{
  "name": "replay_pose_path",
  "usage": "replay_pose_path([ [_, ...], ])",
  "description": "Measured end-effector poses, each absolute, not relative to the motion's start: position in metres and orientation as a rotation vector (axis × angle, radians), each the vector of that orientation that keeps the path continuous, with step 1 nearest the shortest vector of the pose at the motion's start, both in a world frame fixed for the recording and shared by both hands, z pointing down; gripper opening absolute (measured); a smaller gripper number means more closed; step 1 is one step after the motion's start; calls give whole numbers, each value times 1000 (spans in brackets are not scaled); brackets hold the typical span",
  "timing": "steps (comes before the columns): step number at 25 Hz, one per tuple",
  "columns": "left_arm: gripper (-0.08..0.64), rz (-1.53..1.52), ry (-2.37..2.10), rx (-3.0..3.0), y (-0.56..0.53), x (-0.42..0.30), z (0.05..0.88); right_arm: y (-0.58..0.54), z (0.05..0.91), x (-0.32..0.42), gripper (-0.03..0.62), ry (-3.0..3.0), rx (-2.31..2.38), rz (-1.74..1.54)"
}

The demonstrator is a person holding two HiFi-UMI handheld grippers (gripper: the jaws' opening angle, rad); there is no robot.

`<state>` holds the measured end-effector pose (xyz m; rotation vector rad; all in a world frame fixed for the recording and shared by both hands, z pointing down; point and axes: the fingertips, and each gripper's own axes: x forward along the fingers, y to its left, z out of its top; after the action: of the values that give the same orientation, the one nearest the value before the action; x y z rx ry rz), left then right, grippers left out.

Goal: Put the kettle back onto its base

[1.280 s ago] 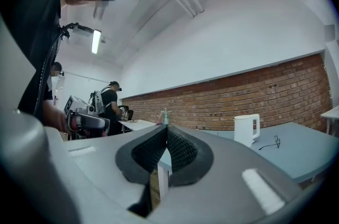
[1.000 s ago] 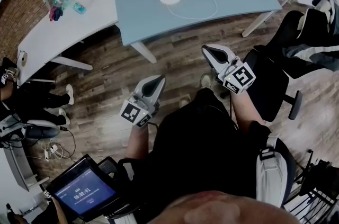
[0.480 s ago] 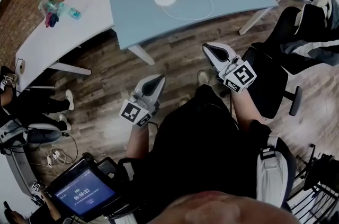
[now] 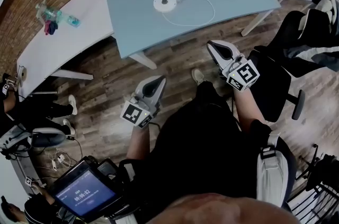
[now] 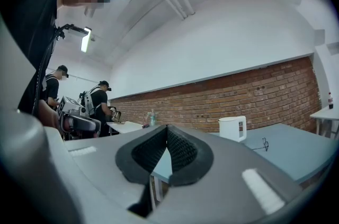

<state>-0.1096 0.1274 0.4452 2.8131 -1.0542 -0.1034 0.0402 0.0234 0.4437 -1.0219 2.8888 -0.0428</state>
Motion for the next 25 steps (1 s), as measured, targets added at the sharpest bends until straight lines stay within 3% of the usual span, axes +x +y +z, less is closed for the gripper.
replay_pose_path([
  [25, 2, -78, -1294, 2733, -46, -104, 435, -154, 438, 25, 3, 3016, -782, 13],
])
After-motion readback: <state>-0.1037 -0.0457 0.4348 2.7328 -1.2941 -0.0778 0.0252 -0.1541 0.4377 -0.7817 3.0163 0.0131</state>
